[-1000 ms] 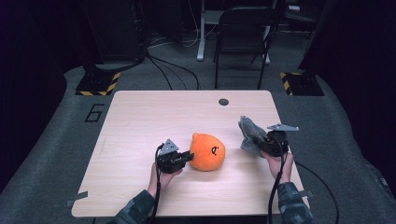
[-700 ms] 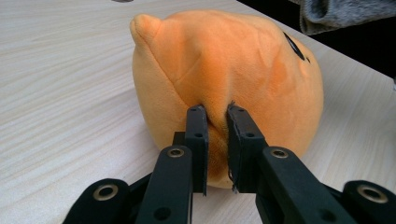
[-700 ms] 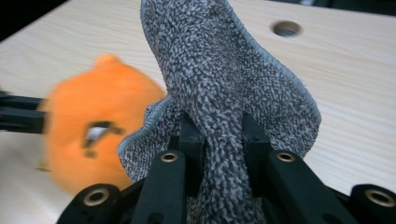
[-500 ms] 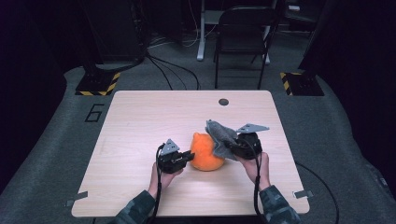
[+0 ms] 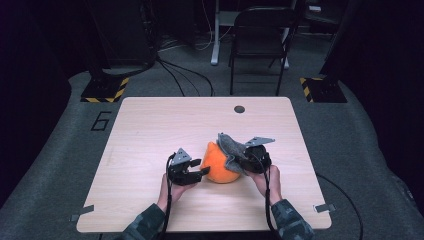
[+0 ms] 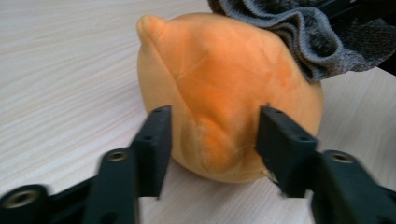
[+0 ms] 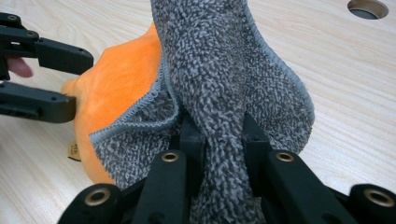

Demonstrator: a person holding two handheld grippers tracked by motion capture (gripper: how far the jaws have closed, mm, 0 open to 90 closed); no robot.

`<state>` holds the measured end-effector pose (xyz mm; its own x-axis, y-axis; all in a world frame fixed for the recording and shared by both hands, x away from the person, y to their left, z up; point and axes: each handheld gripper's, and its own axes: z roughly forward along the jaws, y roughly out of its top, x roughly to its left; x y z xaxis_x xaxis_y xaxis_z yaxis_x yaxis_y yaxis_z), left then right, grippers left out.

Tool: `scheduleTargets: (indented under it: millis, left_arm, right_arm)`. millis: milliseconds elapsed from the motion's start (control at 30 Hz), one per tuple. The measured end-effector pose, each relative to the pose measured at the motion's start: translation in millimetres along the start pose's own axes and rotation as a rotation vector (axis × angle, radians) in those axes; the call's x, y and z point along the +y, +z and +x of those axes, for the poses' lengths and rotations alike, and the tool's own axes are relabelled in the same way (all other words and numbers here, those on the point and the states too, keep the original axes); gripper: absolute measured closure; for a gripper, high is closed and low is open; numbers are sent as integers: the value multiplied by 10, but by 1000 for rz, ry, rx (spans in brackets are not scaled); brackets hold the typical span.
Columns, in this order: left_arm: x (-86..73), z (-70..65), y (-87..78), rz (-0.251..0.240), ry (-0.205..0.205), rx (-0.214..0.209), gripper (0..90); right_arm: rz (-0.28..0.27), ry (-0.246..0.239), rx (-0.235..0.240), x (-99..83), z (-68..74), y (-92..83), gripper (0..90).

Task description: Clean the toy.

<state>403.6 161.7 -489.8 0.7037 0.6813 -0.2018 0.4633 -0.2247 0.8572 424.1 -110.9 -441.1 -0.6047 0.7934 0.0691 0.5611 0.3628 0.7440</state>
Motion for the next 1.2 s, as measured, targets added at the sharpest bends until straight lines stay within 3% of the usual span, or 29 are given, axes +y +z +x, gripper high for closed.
scheduleTargets:
  millis: [67, 167, 200, 233, 267, 333, 433, 600, 700, 767, 867, 933, 1200]
  left_arm:
    - [-21, 9, 14, 11, -9, 4, 377]
    - [-32, 23, 39, 20, -9, -24, 395]
    - [-37, 17, 45, 12, -12, -37, 449]
    - [-42, 2, 52, 5, -11, -40, 578]
    - [-41, -12, 55, 12, 7, -32, 578]
    - [-39, -35, 51, 8, 14, -25, 723]
    - [-30, -42, 38, 0, 19, -9, 753]
    - [-13, -120, 37, -13, 22, 14, 769]
    - [-19, -166, 32, -26, 21, 15, 774]
    - [-24, -185, 27, -27, 21, 11, 785]
    - [-35, -189, 30, -21, 36, 12, 787]
    - [-40, -195, 35, -24, 24, 3, 788]
    - [-35, -213, 39, -25, 41, -11, 788]
  right_arm:
    - [1, 1, 1, -3, -4, 0, 763]
    - [1, -4, 0, -6, -11, 3, 762]
    - [2, -2, -2, -7, -11, 4, 763]
    - [4, -2, -3, -7, -13, 5, 762]
    - [4, -2, -3, -7, -13, 5, 762]
    - [-3, -7, -5, 10, -16, -18, 762]
    - [-26, -9, -6, 46, 3, -70, 761]
    - [-63, -49, 33, 202, 260, -152, 761]
    - [-68, -78, 63, 282, 436, -77, 760]
    - [-47, -89, 48, 290, 499, 21, 760]
    - [-30, -89, 42, 260, 478, 86, 761]
    - [-24, -95, 27, 230, 428, 104, 761]
    - [-13, -75, -26, 108, 223, 14, 760]
